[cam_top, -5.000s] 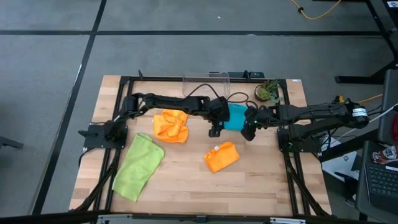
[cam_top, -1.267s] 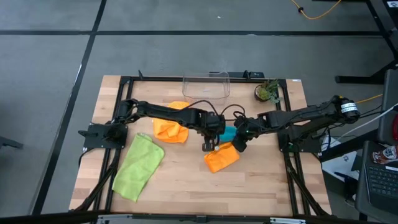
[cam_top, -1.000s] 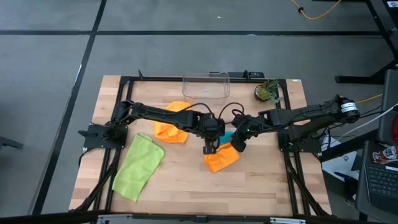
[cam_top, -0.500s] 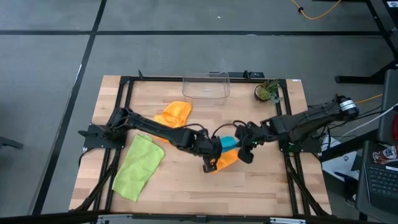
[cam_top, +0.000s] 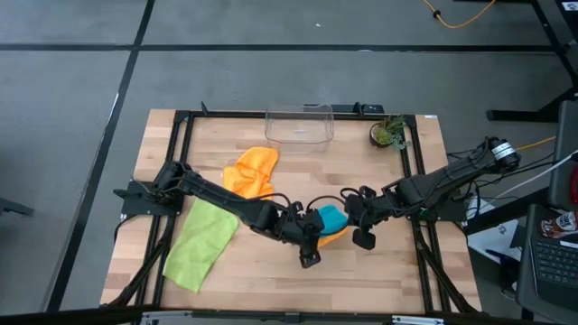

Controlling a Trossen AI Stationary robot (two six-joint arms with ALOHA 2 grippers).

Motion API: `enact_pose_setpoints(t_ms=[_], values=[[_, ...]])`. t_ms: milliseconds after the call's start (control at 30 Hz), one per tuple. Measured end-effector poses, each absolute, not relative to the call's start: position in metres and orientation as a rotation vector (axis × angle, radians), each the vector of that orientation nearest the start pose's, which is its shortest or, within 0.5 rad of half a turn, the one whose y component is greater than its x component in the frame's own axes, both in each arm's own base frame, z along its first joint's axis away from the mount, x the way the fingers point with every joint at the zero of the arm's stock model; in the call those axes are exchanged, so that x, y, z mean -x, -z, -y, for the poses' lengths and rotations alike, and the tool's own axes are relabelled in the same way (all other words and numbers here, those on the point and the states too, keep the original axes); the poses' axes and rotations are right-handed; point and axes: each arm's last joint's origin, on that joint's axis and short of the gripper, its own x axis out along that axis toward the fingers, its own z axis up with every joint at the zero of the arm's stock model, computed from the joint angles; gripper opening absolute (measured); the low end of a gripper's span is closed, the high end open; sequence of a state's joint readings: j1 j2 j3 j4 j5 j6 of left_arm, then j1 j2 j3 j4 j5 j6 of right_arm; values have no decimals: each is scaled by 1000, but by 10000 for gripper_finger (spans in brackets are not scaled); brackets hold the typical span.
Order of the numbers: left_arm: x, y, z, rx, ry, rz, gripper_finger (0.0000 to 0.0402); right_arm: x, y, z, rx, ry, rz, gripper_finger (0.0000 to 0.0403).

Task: Fold microfiber towels
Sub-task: Stack the blue microfiber cloth on top of the bottom orange microfiber cloth

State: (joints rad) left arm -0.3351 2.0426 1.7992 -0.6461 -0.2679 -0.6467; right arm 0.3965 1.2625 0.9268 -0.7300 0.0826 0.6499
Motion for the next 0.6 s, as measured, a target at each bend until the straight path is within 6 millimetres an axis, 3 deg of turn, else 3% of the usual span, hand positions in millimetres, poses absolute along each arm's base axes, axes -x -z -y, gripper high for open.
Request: enact_pose_setpoints(t_ms=[433, 600], values=[[-432, -263, 131, 327, -271, -820, 0, -227, -247, -73, -229, 168, -1007, 5], [-431, -262, 131, 327, -266, -826, 0, -235, -258, -64, -142, 197, -942, 5]])
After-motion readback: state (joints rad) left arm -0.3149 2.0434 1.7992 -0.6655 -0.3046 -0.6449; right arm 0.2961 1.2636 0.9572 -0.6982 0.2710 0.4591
